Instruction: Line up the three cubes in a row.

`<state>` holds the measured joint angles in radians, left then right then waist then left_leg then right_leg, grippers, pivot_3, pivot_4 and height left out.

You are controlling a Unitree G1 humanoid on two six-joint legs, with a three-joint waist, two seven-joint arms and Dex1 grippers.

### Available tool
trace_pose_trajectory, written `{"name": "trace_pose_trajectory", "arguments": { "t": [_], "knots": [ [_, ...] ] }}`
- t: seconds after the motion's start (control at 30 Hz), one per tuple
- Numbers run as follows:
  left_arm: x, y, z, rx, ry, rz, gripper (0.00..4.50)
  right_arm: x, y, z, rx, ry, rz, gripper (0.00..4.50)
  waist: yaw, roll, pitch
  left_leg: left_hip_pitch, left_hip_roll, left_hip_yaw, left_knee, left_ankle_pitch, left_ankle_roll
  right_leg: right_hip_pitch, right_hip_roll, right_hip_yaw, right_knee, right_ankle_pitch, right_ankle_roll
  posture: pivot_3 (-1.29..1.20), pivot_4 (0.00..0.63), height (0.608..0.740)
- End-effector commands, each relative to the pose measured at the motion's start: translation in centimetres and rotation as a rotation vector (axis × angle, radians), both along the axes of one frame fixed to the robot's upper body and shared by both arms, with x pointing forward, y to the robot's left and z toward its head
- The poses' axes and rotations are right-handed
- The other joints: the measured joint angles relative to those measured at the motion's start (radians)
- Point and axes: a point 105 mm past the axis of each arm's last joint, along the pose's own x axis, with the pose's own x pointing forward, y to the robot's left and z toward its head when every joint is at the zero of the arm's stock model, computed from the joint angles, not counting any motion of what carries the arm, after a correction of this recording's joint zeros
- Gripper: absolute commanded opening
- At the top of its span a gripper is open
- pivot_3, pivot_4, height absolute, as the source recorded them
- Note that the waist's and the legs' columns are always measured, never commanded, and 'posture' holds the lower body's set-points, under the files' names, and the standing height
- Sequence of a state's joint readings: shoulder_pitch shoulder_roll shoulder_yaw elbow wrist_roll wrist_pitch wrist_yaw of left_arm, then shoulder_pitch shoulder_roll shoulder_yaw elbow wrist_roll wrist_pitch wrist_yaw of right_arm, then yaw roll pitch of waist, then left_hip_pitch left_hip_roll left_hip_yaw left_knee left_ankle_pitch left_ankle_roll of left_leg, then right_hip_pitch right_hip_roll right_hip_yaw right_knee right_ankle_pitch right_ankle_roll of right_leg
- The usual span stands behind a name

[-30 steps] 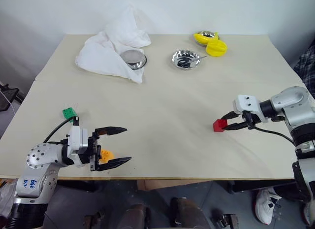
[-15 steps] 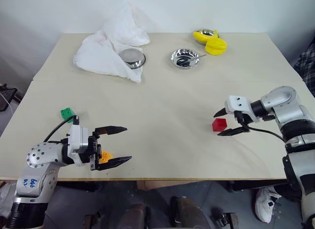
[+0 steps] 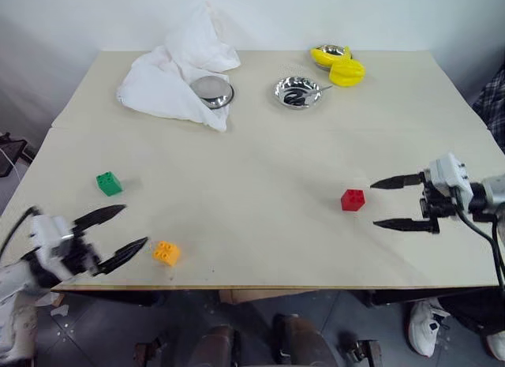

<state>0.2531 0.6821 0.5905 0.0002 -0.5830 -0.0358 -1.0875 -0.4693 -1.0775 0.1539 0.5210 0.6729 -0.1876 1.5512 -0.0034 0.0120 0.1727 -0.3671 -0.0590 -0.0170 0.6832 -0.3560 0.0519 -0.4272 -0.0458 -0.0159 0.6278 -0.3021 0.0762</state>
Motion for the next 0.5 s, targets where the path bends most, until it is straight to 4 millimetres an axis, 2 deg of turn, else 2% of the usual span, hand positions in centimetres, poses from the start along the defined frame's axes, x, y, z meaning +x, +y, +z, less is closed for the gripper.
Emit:
{"name": "trace_pose_trajectory", "arguments": {
  "t": [0.03,0.17,0.33,0.43,0.5],
  "knots": [
    [-2.4,2.5,-0.7,0.003,0.026,0.106,4.50,-2.1,0.3,1.4,0.080,-0.076,0.092,4.44,0.005,0.001,0.000,0.000,0.000,0.001,0.000,0.000,0.001,0.000,0.000,0.000,0.000,0.000,0.000,0.00,0.150,0.740],
    [-5.5,4.1,-2.8,-0.019,0.120,0.201,4.50,-4.1,0.1,0.6,0.141,-0.082,0.103,4.44,0.016,0.001,0.000,0.001,0.000,0.001,0.001,0.000,0.002,0.003,-0.001,0.001,-0.002,0.000,0.000,0.00,0.150,0.740],
    [-6.3,3.7,-3.2,-0.021,0.129,0.204,4.50,-4.3,0.4,0.8,0.174,-0.096,0.118,4.44,0.021,0.000,0.001,0.006,0.000,0.001,0.001,-0.002,0.005,0.008,-0.001,0.001,-0.003,-0.001,-0.002,0.00,0.150,0.740],
    [-5.4,1.2,-2.7,-0.024,0.103,0.116,4.50,-3.8,0.2,0.3,0.162,-0.073,0.105,4.44,0.021,0.000,0.001,0.015,0.000,0.001,-0.001,-0.005,0.010,0.017,-0.001,0.001,-0.006,-0.002,-0.004,0.00,0.150,0.740],
    [-4.9,-0.1,-2.1,-0.012,0.075,0.074,4.50,-3.5,0.0,0.2,0.158,-0.062,0.094,4.44,0.022,0.000,0.001,0.015,0.000,0.001,-0.001,-0.006,0.010,0.017,-0.001,0.002,-0.006,-0.002,-0.004,0.00,0.150,0.740]
  ]
}}
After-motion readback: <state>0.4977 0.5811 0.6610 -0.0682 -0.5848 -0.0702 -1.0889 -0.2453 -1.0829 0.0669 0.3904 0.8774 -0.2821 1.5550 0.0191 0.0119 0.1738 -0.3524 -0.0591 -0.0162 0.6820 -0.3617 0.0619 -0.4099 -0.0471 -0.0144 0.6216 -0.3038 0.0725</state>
